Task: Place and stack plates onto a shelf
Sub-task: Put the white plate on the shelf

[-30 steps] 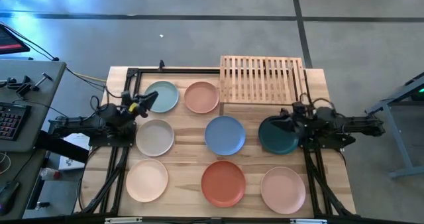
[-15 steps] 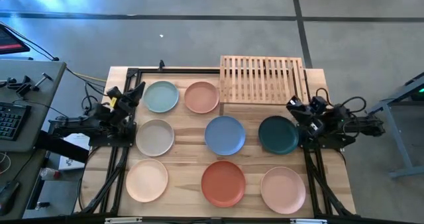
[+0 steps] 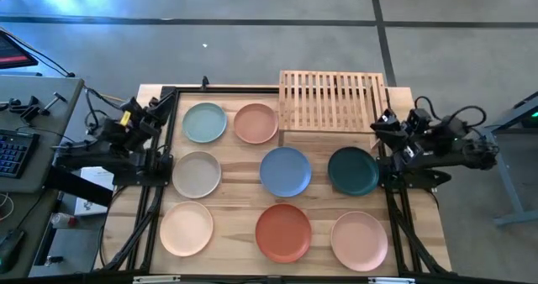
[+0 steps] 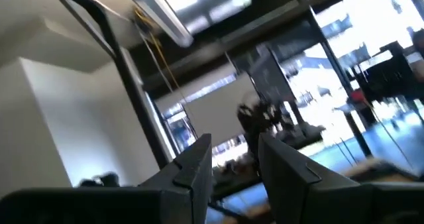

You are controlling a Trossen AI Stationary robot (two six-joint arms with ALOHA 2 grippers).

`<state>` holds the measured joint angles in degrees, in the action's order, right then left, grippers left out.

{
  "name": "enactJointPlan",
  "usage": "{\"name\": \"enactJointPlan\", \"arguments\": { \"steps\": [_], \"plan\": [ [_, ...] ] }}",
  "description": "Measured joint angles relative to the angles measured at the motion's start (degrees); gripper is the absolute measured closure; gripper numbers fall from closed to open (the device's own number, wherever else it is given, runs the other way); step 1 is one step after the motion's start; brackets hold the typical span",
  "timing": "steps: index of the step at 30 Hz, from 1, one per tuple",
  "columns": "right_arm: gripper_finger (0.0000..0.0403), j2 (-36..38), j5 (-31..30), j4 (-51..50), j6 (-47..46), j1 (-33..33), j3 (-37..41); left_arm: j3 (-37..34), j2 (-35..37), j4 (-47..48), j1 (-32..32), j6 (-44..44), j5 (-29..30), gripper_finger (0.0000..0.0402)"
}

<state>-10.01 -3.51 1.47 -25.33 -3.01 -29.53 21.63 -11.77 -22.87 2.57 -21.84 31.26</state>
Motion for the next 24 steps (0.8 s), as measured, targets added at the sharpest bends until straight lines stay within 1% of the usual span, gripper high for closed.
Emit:
{"name": "enactJointPlan", "arguments": {
  "steps": [5, 10, 14, 18, 24],
  "plan": [
    [0.0290, -7.3, -0.4, -15.5, -2.0, 0.0, -9.5, 7.6, -7.1, 6.6, 0.0, 2.5, -0.9, 0.0282],
    [0.0290, -14.5, 0.4, -25.8, -8.7, 0.0, -14.5, 10.5, -13.2, 9.8, 0.0, 4.5, -1.0, 0.0282],
    [0.0290, -20.0, 3.8, -30.6, -13.3, 0.0, -15.9, 10.9, -16.8, 13.5, 0.0, 4.2, -1.0, 0.0282],
    [0.0290, -25.2, 8.3, -33.1, -17.2, 0.0, -16.2, 10.9, -19.9, 17.7, 0.0, 1.1, -1.1, 0.0282],
    [0.0290, -33.0, 13.9, -34.6, -21.1, 0.0, -16.2, 10.9, -23.9, 18.7, 0.0, 0.5, -5.8, 0.0282]
  ]
}}
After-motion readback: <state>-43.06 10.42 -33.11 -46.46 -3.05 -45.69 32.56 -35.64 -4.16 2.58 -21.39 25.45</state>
